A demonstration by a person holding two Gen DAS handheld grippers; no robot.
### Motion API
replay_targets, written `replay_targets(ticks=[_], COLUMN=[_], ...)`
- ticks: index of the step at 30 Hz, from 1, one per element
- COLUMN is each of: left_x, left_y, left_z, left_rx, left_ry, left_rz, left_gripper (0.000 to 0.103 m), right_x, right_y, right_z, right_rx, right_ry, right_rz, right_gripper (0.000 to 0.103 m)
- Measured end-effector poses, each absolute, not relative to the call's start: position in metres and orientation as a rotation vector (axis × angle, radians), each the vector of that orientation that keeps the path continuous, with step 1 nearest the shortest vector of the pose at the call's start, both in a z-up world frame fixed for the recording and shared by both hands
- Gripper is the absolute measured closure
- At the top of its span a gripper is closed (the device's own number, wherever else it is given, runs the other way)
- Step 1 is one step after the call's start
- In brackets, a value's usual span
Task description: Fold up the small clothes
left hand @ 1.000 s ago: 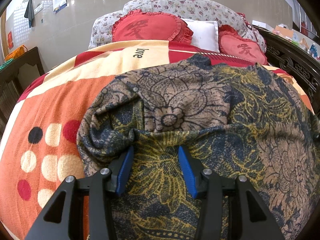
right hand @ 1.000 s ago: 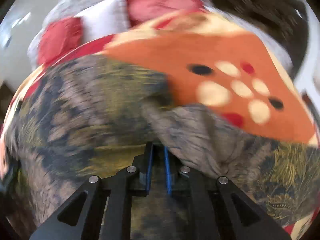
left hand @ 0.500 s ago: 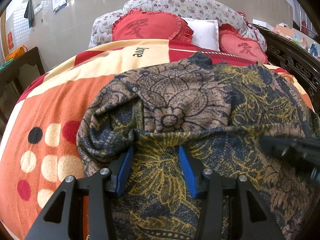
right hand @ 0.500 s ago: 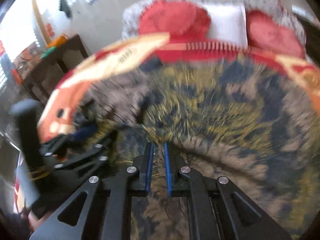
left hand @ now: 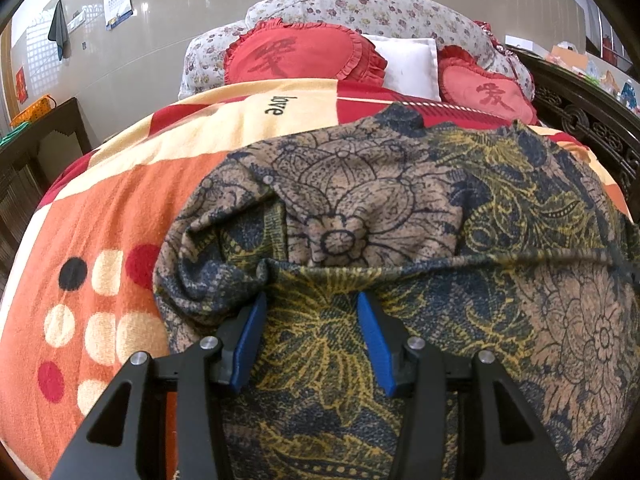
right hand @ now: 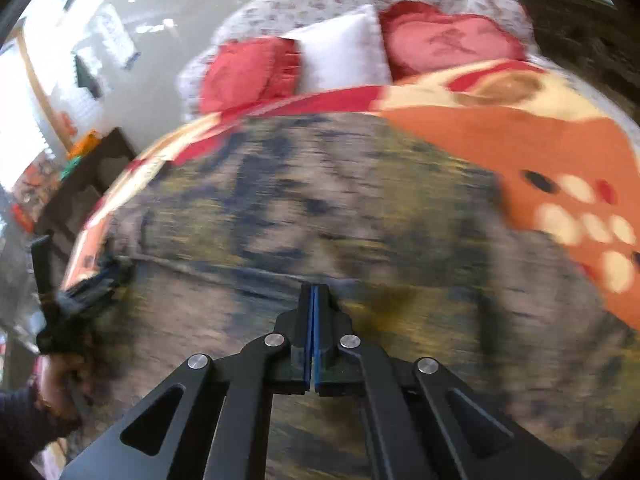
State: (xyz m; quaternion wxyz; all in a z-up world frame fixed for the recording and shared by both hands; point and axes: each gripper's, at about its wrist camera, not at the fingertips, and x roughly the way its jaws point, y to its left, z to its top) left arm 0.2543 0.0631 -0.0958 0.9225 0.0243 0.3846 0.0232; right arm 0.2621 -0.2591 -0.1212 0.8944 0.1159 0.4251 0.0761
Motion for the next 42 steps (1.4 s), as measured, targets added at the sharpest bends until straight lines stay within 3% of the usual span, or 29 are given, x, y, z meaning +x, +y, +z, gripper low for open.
replay_targets(ticks=[5, 10, 15, 16, 18, 21, 25, 26, 31, 37, 42], left_x=[0.254, 0.254, 0.254, 0.254, 0.254, 0.254, 0.254, 0.254, 0.255, 0.254, 0.254], left_y=[0.063, 0.064, 0.062, 0.063, 0.064, 0.064, 0.063, 0.062, 0.064, 0.062, 0.063], left_z=[-0.096, -0.096, -0.096, -0.096, -0.096, -0.096, -0.096, -0.096, -0.096, -0.096, -0.096], left_rx=[0.049, 0.053, 0.057, 0.057, 0.059, 0.056, 0.059, 0.059, 0.061, 0.060, 0.059], left_ry=[0.789, 0.789, 0.789, 0.789, 0.788, 0.788, 0.788, 0.788, 0.787, 0.787, 0.787], left_rz=[0.048, 0.051, 0.053, 0.054, 0.056, 0.054, 0.056, 0.056, 0.058, 0.057, 0.057], left_gripper=[0.052, 0.052, 0.052, 0.052, 0.052, 0.052, 0.051, 0.051, 0.051, 0.051, 0.050], right_x=[0.246, 0.211, 0.198, 0.195, 0.182, 0.147, 0.085, 0.073, 0.000, -0.048, -0.029], right_y=[-0.308, -0.253, -0.212, -0.234, -0.257, -0.292, -0.371, -0.388, -0.481, -0.528, -0.542], right_z=[-0.130, -0.096, -0.127, -0.140, -0.135, -0.110, -0.093, -0.093, -0.130, -0.194, -0.208], right_rx=[0.401, 0.483, 0.319, 0.451, 0.538, 0.511, 0.598, 0.620, 1.011, 1.457, 1.495], right_ry=[0.895, 0.765, 0.911, 0.928, 0.907, 0.818, 0.737, 0.731, 0.667, 0.501, 0.456], right_rz=[0.051, 0.317, 0.299, 0.275, 0.202, 0.097, -0.097, -0.147, -0.346, -0.428, -0.360], right_gripper=[0.101, 0.099, 0.098, 0.103, 0.103, 0.091, 0.063, 0.061, 0.061, 0.060, 0.060])
